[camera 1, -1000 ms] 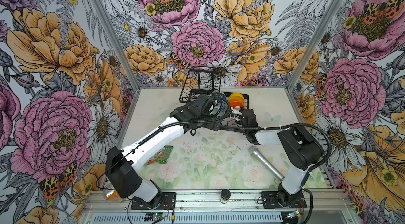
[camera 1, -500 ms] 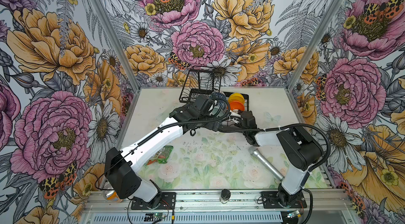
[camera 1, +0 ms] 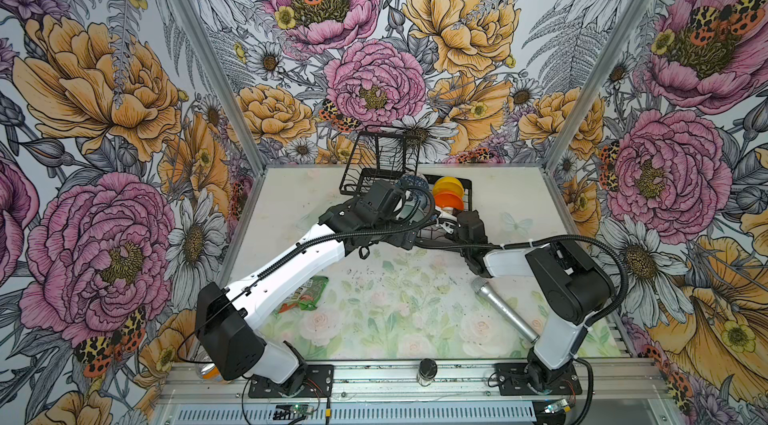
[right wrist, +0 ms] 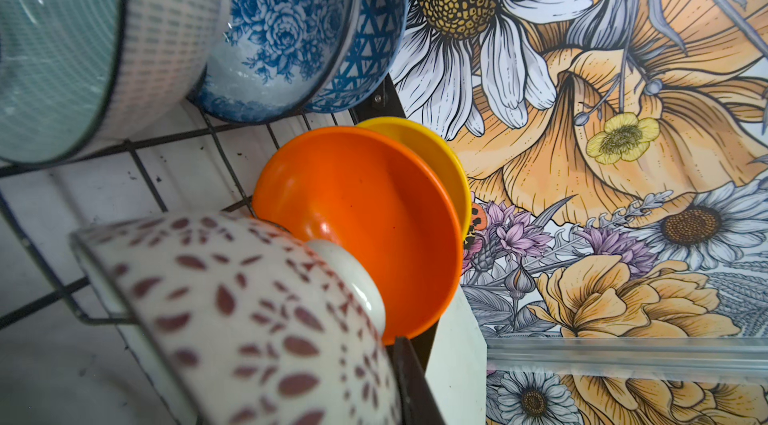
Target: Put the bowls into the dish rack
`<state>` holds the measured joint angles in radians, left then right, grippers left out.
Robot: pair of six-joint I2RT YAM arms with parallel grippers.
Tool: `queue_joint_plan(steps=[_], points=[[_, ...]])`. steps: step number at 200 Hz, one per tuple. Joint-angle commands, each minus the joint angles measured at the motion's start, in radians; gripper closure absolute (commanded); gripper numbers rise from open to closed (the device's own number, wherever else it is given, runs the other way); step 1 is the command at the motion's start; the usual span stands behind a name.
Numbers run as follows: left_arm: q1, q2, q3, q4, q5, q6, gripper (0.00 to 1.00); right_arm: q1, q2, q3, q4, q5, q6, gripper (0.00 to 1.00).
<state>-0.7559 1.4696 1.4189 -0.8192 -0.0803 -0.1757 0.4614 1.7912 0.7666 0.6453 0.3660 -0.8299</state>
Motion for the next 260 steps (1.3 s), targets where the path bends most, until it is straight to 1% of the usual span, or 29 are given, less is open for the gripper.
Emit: queue_joint_plan(steps=[1,15,57,79,90,102,110,126,159,174,181,187,189,215,260], points=[[0.006,-0.022,-0.011,0.020,0.022,-0.004,0.01,0.009,-0.054,0.000,0.019,0.016,0.036,0.76],[0.006,-0.022,-0.012,0.022,0.022,-0.005,0.01,0.008,-0.060,0.004,0.012,0.015,0.037,0.69],[0.007,-0.019,-0.012,0.022,0.024,-0.002,0.01,0.006,-0.076,0.011,-0.009,0.008,0.037,0.64],[0.006,-0.018,-0.012,0.022,0.024,-0.001,0.01,0.005,-0.091,0.010,-0.021,0.004,0.039,0.58],[0.006,-0.018,-0.012,0.023,0.023,-0.001,0.01,0.005,-0.099,0.008,-0.028,0.002,0.042,0.52],[0.007,-0.019,-0.015,0.025,0.024,-0.001,0.01,0.004,-0.110,0.007,-0.043,-0.001,0.044,0.39],[0.007,-0.018,-0.015,0.027,0.024,0.000,0.01,0.003,-0.117,0.007,-0.055,-0.004,0.045,0.34],[0.008,-0.016,-0.016,0.029,0.027,0.002,0.01,0.004,-0.135,0.001,-0.072,-0.010,0.055,0.30],[0.012,-0.015,-0.015,0.032,0.030,0.008,0.01,0.005,-0.199,-0.010,-0.122,-0.018,0.085,0.23],[0.014,-0.018,-0.016,0.032,0.029,0.010,0.01,0.006,-0.235,-0.013,-0.154,-0.019,0.101,0.17],[0.016,-0.021,-0.018,0.033,0.029,0.010,0.01,0.008,-0.254,-0.015,-0.172,-0.019,0.109,0.12],[0.018,-0.023,-0.020,0.034,0.029,0.010,0.01,0.008,-0.268,-0.015,-0.194,-0.021,0.116,0.02],[0.018,-0.024,-0.021,0.035,0.028,0.009,0.01,0.008,-0.275,-0.014,-0.201,-0.021,0.117,0.01],[0.026,-0.040,-0.036,0.043,0.027,0.008,0.01,0.013,-0.343,-0.013,-0.303,-0.024,0.139,0.01],[0.051,-0.061,-0.057,0.060,0.026,0.009,0.01,0.029,-0.464,-0.033,-0.396,-0.003,0.159,0.01]])
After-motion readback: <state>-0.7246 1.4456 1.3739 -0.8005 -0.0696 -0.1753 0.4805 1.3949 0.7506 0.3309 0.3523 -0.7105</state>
